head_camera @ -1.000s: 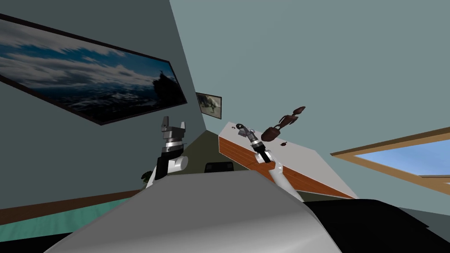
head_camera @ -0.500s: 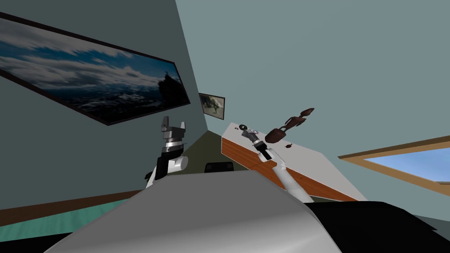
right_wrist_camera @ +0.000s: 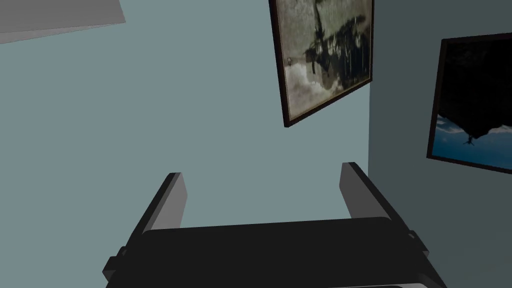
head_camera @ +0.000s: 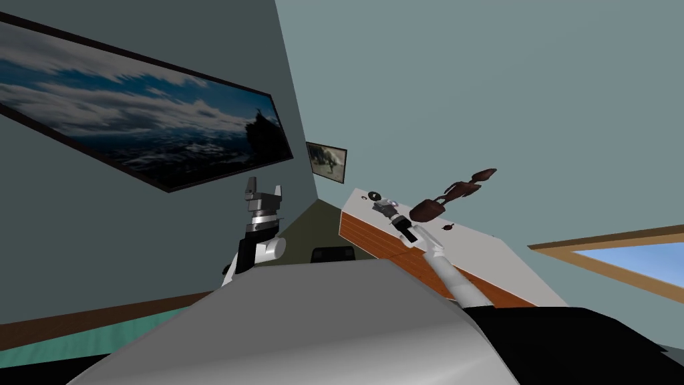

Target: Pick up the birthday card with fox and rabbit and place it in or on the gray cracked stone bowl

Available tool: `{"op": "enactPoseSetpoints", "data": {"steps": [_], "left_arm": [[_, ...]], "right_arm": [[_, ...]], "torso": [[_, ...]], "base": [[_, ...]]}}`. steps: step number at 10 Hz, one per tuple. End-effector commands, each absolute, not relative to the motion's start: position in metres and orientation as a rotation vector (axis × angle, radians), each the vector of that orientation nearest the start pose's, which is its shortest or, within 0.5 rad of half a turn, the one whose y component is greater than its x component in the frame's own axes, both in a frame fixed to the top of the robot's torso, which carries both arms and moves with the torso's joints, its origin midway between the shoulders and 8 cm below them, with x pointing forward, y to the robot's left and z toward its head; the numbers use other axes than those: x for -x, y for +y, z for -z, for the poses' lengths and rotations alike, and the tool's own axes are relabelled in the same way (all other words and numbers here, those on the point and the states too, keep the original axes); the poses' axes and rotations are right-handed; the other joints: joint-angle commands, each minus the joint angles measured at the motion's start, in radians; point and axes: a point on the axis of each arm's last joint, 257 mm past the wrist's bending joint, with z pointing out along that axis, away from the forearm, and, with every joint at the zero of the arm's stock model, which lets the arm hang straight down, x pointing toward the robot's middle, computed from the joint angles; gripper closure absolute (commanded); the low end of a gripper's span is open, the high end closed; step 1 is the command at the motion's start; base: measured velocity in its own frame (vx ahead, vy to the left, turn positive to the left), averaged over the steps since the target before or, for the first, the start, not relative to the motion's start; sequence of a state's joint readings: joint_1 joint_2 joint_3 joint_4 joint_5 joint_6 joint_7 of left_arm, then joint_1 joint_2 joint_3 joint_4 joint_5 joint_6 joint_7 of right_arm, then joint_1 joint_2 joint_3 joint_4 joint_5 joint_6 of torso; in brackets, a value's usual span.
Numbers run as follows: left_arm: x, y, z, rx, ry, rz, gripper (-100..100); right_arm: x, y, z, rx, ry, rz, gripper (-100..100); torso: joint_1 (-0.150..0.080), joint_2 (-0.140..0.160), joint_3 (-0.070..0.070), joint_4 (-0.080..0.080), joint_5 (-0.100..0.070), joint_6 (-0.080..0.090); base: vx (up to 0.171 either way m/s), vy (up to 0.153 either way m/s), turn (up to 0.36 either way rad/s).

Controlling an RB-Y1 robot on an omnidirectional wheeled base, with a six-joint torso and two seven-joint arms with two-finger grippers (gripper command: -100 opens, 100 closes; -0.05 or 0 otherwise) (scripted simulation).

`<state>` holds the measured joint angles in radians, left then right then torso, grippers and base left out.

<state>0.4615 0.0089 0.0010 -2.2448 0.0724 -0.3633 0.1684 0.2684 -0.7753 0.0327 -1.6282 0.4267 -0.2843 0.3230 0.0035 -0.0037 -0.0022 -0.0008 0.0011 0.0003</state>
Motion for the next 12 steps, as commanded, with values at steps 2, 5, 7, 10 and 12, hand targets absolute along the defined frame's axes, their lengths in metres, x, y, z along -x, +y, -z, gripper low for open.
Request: {"op": "enactPoseSetpoints", "data": {"steps": [2, 5, 7, 10, 12], "left_arm": [[-0.374, 0.287, 0.006, 0.880, 0.612, 1.482, 0], [-0.374, 0.287, 0.006, 0.880, 0.612, 1.482, 0], [-0.374, 0.287, 0.006, 0.880, 0.612, 1.482, 0], [-0.374, 0.287, 0.006, 0.880, 0.612, 1.481, 0], [-0.374, 0.287, 0.006, 0.880, 0.612, 1.481, 0]], "right_arm": [[-0.455, -0.409, 0.248, 0.208, 1.753, -0.113, -100], [-0.451, -0.445, 0.265, 0.323, 1.813, 0.055, -100], [-0.448, -0.463, 0.273, 0.382, 1.839, 0.137, -100], [-0.440, -0.497, 0.285, 0.497, 1.884, 0.290, -100], [-0.430, -0.528, 0.297, 0.606, 1.921, 0.424, -100]], "torso": [[-0.001, 0.001, 0.000, 0.000, 0.000, 0.000], [-0.002, 0.001, 0.000, 0.000, -0.001, 0.000], [-0.001, 0.000, 0.000, 0.000, 0.000, 0.000], [-0.002, 0.000, 0.000, 0.000, 0.000, 0.000], [-0.004, 0.001, 0.001, 0.000, -0.001, 0.000]], "base": [[0.045, 0.035, 0.017], [0.054, 0.036, 0.027], [0.059, 0.036, 0.023], [0.060, 0.023, 0.023], [0.044, 0.005, 0.026]]}}
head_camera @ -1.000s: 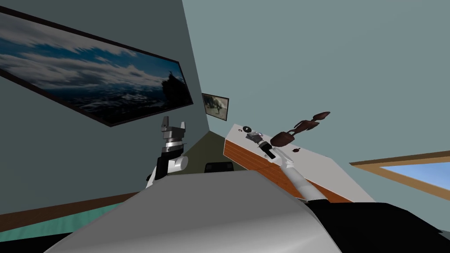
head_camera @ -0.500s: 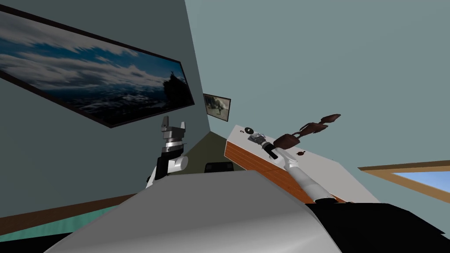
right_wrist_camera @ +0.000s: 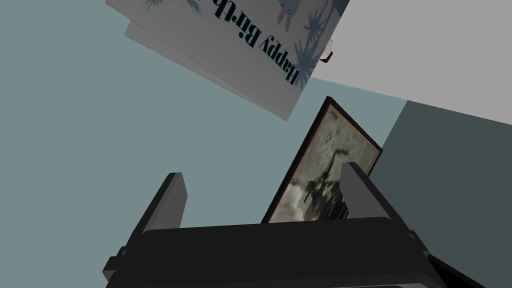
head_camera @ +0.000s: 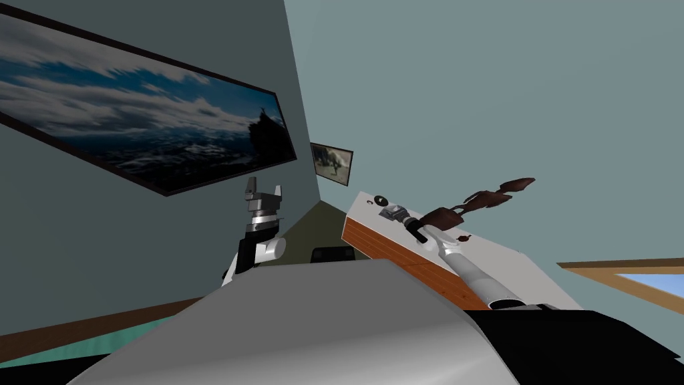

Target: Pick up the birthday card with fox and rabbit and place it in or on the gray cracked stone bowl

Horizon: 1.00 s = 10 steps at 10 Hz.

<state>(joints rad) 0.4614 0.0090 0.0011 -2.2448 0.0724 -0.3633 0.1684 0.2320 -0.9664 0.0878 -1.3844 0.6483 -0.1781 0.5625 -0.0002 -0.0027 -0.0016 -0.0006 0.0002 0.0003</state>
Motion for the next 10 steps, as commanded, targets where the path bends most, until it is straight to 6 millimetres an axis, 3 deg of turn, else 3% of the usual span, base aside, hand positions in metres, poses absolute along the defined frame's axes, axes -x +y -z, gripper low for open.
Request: {"op": "enactPoseSetpoints", "data": {"steps": [1, 4, 7, 8, 9, 10], "left_arm": [[-0.374, 0.287, 0.006, 0.880, 0.612, 1.481, 0], [-0.374, 0.287, 0.006, 0.880, 0.613, 1.481, 0], [-0.374, 0.287, 0.006, 0.880, 0.612, 1.481, 0], [-0.374, 0.287, 0.006, 0.880, 0.612, 1.481, 0], [-0.374, 0.287, 0.006, 0.880, 0.612, 1.481, 0], [-0.374, 0.287, 0.006, 0.880, 0.612, 1.481, 0]], "right_arm": [[-0.424, -0.541, 0.302, 0.657, 1.938, 0.482, -100], [-0.405, -0.572, 0.320, 0.792, 1.982, 0.614, -100], [-0.378, -0.588, 0.347, 0.899, 2.037, 0.678, -100], [-0.388, -0.584, 0.338, 0.874, 2.022, 0.667, -100], [-0.388, -0.585, 0.340, 0.879, 2.024, 0.670, 0], [-0.387, -0.581, 0.348, 0.868, 2.030, 0.676, -100]], "torso": [[0.000, 0.000, 0.000, 0.000, 0.000, 0.000], [0.000, -0.001, 0.000, 0.000, 0.000, 0.000], [0.000, 0.000, 0.000, 0.000, 0.000, 0.000], [0.000, 0.000, 0.000, 0.000, 0.000, 0.000], [0.000, 0.002, 0.001, 0.000, 0.000, 0.000], [0.000, 0.003, 0.002, 0.001, 0.000, 0.000]], "base": [[0.065, 0.010, 0.034], [0.060, 0.000, 0.027], [0.050, 0.002, 0.015], [0.018, -0.003, 0.005], [0.000, 0.000, 0.000], [0.057, -0.037, 0.080]]}}
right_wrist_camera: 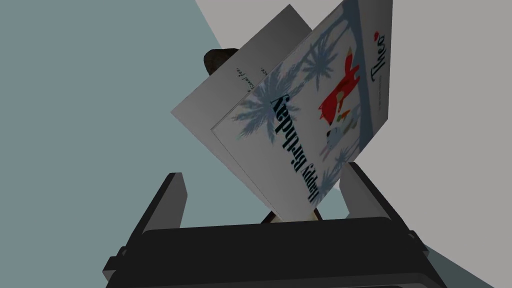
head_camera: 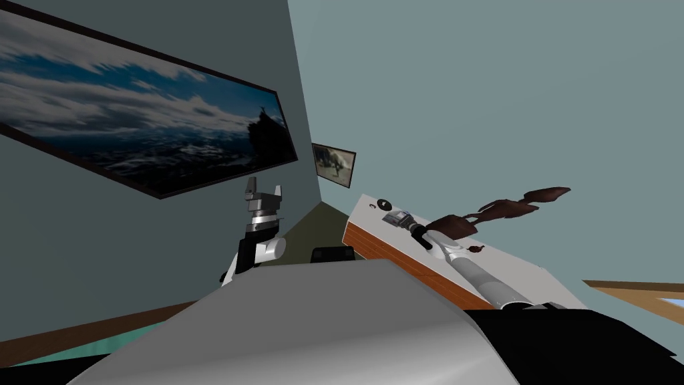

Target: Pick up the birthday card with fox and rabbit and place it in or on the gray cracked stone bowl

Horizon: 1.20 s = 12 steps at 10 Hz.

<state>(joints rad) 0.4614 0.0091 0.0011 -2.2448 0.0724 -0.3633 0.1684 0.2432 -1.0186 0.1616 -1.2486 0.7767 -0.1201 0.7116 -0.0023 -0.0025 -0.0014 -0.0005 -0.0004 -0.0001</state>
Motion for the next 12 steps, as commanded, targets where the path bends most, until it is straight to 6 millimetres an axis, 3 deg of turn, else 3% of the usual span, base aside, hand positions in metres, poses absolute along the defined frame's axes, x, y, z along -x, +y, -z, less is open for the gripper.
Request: {"op": "enactPoseSetpoints", "data": {"steps": [1, 2, 6, 7, 8, 9, 10, 12], "left_arm": [[-0.374, 0.287, 0.006, 0.880, 0.613, 1.481, 0], [-0.374, 0.287, 0.006, 0.880, 0.613, 1.481, 0], [-0.374, 0.287, 0.006, 0.880, 0.612, 1.481, 0], [-0.374, 0.287, 0.006, 0.880, 0.612, 1.481, 0], [-0.374, 0.287, 0.006, 0.880, 0.612, 1.481, 0], [-0.374, 0.287, 0.006, 0.880, 0.612, 1.481, 0], [-0.374, 0.287, 0.006, 0.880, 0.612, 1.481, 0], [-0.374, 0.287, 0.006, 0.880, 0.612, 1.482, 0]], "right_arm": [[-0.388, -0.583, 0.345, 0.871, 2.028, 0.671, -100], [-0.389, -0.583, 0.345, 0.871, 2.028, 0.673, 100], [-0.388, -0.583, 0.346, 0.875, 2.028, 0.672, 100], [-0.388, -0.582, 0.346, 0.875, 2.029, 0.672, 0], [-0.388, -0.582, 0.346, 0.875, 2.029, 0.672, 100], [-0.388, -0.582, 0.346, 0.876, 2.029, 0.671, 0], [-0.396, -0.592, 0.323, 0.852, 2.007, 0.671, 100], [-0.400, -0.601, 0.304, 0.830, 1.996, 0.660, 100]], "torso": [[0.000, 0.000, 0.000, 0.000, 0.000, 0.000], [0.000, 0.001, 0.000, 0.000, 0.000, 0.001], [0.002, 0.004, 0.003, 0.001, 0.000, 0.001], [0.002, 0.004, 0.003, 0.002, 0.001, 0.001], [0.002, 0.004, 0.003, 0.002, 0.000, 0.001], [0.002, 0.004, 0.003, 0.002, 0.000, 0.001], [0.002, 0.004, 0.002, 0.002, 0.000, 0.001], [0.003, 0.009, 0.006, 0.004, 0.001, 0.001]], "base": [[0.037, -0.025, 0.029], [0.000, 0.000, 0.000], [0.000, 0.000, 0.000], [0.000, 0.000, 0.000], [0.000, 0.000, 0.000], [0.000, 0.000, 0.000], [-0.058, 0.012, 0.111], [-0.089, 0.004, 0.112]]}}
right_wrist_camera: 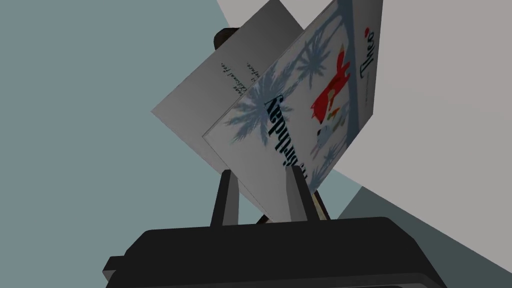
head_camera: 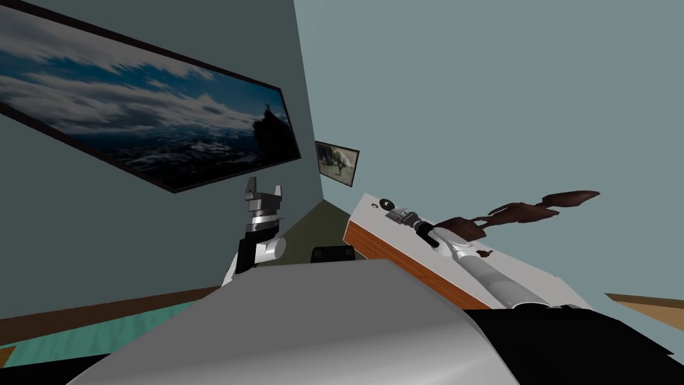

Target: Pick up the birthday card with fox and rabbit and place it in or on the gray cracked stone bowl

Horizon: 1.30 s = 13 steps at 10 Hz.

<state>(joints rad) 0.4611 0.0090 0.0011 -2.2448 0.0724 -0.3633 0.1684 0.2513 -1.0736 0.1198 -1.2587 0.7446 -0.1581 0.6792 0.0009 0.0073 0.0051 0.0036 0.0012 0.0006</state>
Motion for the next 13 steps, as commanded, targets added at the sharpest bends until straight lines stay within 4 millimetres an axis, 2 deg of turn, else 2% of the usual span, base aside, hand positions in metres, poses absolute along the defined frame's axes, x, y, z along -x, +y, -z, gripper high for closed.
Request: {"op": "enactPoseSetpoints", "data": {"steps": [1, 4, 5, 8, 11, 12, 13], "left_arm": [[-0.374, 0.287, 0.006, 0.880, 0.612, 1.482, 0], [-0.374, 0.287, 0.006, 0.880, 0.612, 1.482, 0], [-0.374, 0.287, 0.006, 0.880, 0.612, 1.482, 0], [-0.374, 0.287, 0.006, 0.880, 0.612, 1.482, 0], [-0.374, 0.287, 0.006, 0.880, 0.612, 1.482, 0], [-0.374, 0.287, 0.006, 0.880, 0.612, 1.482, 0], [-0.374, 0.287, 0.006, 0.880, 0.612, 1.482, 0]], "right_arm": [[-0.401, -0.604, 0.297, 0.824, 1.993, 0.655, 100], [-0.404, -0.613, 0.275, 0.808, 1.982, 0.640, 100], [-0.406, -0.618, 0.260, 0.802, 1.975, 0.631, 100], [-0.409, -0.626, 0.233, 0.799, 1.964, 0.616, 100], [-0.409, -0.640, 0.214, 0.795, 1.973, 0.623, 100], [-0.406, -0.649, 0.212, 0.786, 1.988, 0.636, 100], [-0.406, -0.649, 0.212, 0.786, 1.988, 0.636, 100]], "torso": [[0.000, 0.000, 0.000, 0.000, 0.000, 0.000], [0.000, -0.001, 0.000, 0.000, 0.000, 0.001], [0.001, -0.001, 0.000, 0.000, 0.000, 0.000], [0.004, 0.001, 0.001, 0.001, 0.001, 0.001], [0.005, 0.000, 0.001, 0.001, 0.002, 0.001], [0.005, -0.002, 0.000, 0.001, 0.002, 0.001], [0.005, -0.004, -0.001, 0.001, 0.002, 0.001]], "base": [[-0.080, 0.003, 0.099], [-0.050, 0.007, 0.084], [-0.061, 0.024, 0.148], [-0.069, 0.037, 0.097], [-0.035, 0.049, 0.091], [0.020, 0.049, 0.086], [0.035, 0.031, 0.025]]}}
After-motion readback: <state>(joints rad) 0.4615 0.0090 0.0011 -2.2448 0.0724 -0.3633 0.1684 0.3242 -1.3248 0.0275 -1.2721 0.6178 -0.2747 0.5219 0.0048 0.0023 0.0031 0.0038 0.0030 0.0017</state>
